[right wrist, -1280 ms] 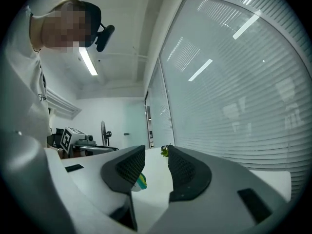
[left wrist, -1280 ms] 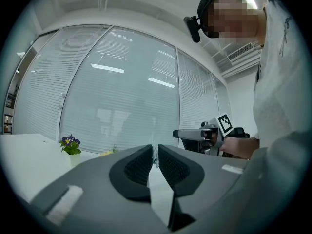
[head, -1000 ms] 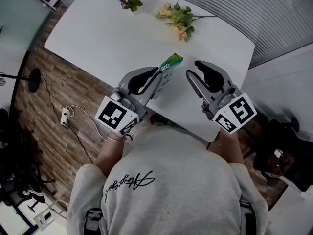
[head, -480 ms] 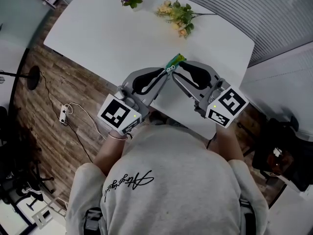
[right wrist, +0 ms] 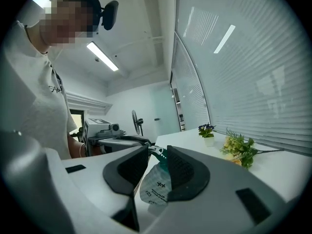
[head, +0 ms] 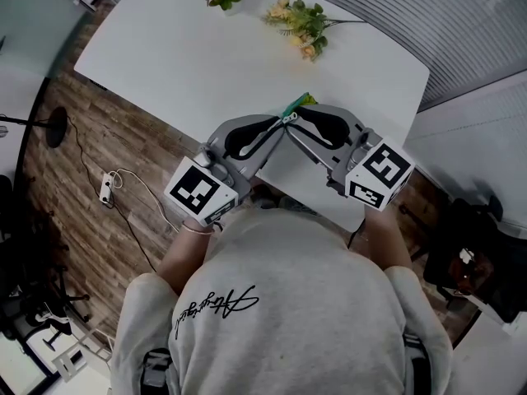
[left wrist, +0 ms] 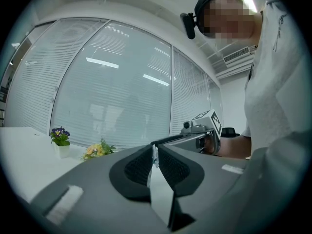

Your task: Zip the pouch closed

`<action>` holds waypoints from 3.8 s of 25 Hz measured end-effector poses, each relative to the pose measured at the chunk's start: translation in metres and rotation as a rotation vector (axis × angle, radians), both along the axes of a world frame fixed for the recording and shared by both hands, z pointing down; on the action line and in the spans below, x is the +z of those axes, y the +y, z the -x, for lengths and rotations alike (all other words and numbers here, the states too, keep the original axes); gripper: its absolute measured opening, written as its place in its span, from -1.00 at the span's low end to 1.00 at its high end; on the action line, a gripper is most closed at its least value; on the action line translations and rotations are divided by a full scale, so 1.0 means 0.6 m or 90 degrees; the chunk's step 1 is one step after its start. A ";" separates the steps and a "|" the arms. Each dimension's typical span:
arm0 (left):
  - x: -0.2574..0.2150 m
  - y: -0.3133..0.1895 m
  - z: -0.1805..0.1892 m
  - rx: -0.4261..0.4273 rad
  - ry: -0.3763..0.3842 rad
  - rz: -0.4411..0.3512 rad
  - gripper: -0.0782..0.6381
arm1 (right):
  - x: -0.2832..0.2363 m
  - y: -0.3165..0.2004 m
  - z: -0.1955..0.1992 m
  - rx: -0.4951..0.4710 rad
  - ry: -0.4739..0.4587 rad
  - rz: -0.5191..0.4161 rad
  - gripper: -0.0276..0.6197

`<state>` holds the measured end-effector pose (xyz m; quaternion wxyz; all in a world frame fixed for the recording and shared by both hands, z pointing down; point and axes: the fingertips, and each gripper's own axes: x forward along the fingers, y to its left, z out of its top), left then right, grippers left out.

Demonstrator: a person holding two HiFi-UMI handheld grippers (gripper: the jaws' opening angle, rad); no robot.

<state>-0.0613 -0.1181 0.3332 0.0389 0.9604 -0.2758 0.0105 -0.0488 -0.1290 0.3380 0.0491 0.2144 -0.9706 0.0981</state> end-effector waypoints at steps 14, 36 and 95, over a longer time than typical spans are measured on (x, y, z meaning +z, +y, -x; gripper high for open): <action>0.007 0.018 -0.025 0.015 -0.017 0.002 -0.69 | -0.005 0.023 -0.026 -0.041 -0.013 -0.030 -0.62; 0.024 0.038 -0.066 -0.018 -0.014 0.000 -0.69 | -0.005 0.042 -0.066 -0.016 -0.086 -0.038 -0.89; -0.022 0.029 -0.156 0.041 0.039 0.001 -0.72 | -0.043 -0.015 -0.172 0.194 -0.017 -0.142 -0.90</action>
